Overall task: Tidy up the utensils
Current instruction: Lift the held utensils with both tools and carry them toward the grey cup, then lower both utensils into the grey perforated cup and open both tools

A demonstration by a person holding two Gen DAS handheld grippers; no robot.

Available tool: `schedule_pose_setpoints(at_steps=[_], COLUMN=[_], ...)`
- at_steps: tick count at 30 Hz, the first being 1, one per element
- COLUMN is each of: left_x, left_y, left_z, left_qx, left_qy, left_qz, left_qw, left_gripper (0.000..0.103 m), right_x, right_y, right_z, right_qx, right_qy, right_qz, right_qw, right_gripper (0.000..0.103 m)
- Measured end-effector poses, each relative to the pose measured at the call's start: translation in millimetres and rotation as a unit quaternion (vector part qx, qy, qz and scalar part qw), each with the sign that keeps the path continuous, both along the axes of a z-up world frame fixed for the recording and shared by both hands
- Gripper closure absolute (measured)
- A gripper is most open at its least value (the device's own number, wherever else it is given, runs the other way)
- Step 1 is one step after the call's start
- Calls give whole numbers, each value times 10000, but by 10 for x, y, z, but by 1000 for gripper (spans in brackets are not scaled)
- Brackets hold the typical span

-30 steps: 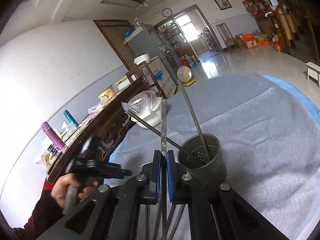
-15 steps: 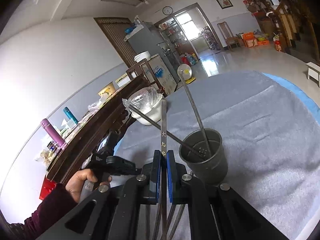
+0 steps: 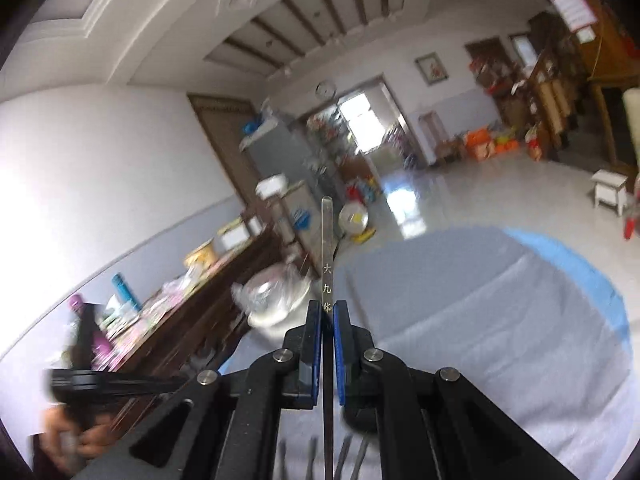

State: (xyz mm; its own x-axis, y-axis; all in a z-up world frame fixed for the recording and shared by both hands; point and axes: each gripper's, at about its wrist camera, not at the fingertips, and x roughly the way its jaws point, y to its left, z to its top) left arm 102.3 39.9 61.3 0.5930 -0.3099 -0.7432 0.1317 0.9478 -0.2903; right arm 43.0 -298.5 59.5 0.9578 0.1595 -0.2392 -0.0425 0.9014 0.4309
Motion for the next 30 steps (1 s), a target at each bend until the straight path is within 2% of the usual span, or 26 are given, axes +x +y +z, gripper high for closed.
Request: schedule_pose_setpoints(at_steps=[4,8,11,14,18,21,26,30], left_x=[-225,-288,-239,-172,-34,33,148,185], left_y=[-67,-194,-326,-535,-754,-897,-1084,-1159], left_z=[576,992,1102,1201,1142,960,452,173], left_qx=[-202,-427,-552,-664,-752,-588,-491,-439], left_qy=[-647,-1156,-1329,-1501,-1495,-1502,-911,-456], left_qz=[-113,-216,-287,-358,-381,-268,-406,-544], left_qw=[9976,9921,9892,9858,9852,9865,9938,9965], left_gripper=[97,97,97,97,97,97,97,97], right_x=[70,151,226,308,451,488,460,388], right_y=[-100,-175,-183,-123,-64,-46,-2,-8], right_z=[142,272,276,214,48,-85,-223,-316], right_qx=[97,49,41,-263,-440,-448,-586,-537], right_qy=[-318,-647,-687,-679,-447,-304,-98,59], right_qz=[-366,-909,-1100,-1309,-1335,-1297,-1078,-894], right_qw=[9988,9937,9915,9887,9891,9901,9924,9945], right_gripper=[96,96,96,96,96,96,96,96])
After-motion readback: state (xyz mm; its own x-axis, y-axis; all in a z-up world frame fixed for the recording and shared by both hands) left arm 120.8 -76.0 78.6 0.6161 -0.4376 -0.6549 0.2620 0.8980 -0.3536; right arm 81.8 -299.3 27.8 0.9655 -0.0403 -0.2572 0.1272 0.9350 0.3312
